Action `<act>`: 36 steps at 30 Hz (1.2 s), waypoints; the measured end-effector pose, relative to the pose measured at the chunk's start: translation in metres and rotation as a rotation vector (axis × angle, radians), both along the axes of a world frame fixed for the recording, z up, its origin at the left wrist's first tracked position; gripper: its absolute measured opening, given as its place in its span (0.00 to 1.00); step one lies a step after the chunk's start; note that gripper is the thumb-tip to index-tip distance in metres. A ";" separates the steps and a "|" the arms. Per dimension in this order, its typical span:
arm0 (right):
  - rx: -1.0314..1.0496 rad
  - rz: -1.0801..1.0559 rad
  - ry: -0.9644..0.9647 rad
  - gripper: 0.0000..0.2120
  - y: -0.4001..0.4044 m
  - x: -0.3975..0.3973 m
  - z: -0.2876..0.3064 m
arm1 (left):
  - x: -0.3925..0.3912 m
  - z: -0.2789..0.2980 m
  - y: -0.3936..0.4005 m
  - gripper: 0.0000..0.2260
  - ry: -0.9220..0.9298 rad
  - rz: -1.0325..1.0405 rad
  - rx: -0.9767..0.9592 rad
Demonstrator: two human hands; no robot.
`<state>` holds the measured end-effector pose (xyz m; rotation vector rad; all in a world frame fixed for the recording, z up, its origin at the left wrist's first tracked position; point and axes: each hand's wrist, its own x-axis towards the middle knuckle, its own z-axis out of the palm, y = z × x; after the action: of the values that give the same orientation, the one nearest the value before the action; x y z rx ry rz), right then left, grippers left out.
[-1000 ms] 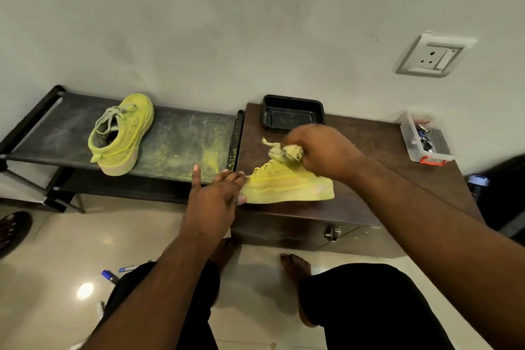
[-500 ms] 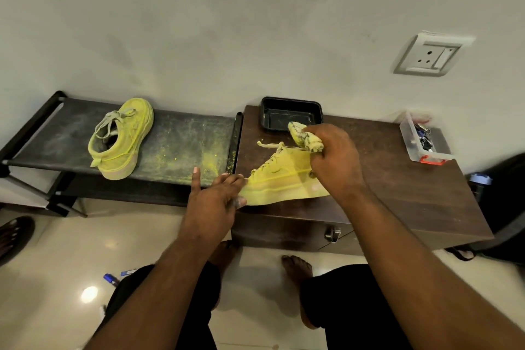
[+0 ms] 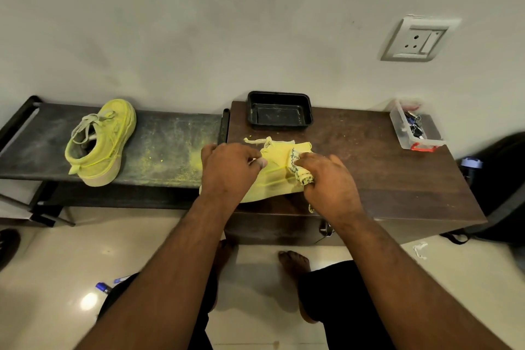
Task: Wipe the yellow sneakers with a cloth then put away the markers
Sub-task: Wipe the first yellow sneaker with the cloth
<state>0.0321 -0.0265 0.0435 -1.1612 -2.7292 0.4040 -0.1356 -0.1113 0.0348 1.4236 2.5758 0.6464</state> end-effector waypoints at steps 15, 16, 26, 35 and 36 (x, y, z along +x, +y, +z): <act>0.056 0.229 0.099 0.17 -0.003 -0.008 -0.006 | -0.024 -0.014 0.013 0.01 -0.563 0.002 0.054; 0.055 0.272 0.094 0.16 -0.007 -0.010 -0.006 | -0.024 -0.015 0.013 0.02 -0.571 0.000 0.055; 0.174 0.346 -0.089 0.19 0.013 -0.017 0.013 | -0.023 -0.015 0.010 0.03 -0.641 0.035 0.058; -0.025 0.608 -0.210 0.24 0.019 -0.039 0.034 | -0.023 -0.015 0.011 0.07 -0.699 0.068 0.024; -0.036 0.628 -0.253 0.23 0.021 -0.042 0.038 | -0.022 -0.014 0.012 0.08 -0.674 0.070 0.008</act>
<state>-0.0101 -0.0059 0.0814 -0.3422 -3.2831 0.3934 -0.1578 -0.0994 0.0203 0.9001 2.0860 0.9490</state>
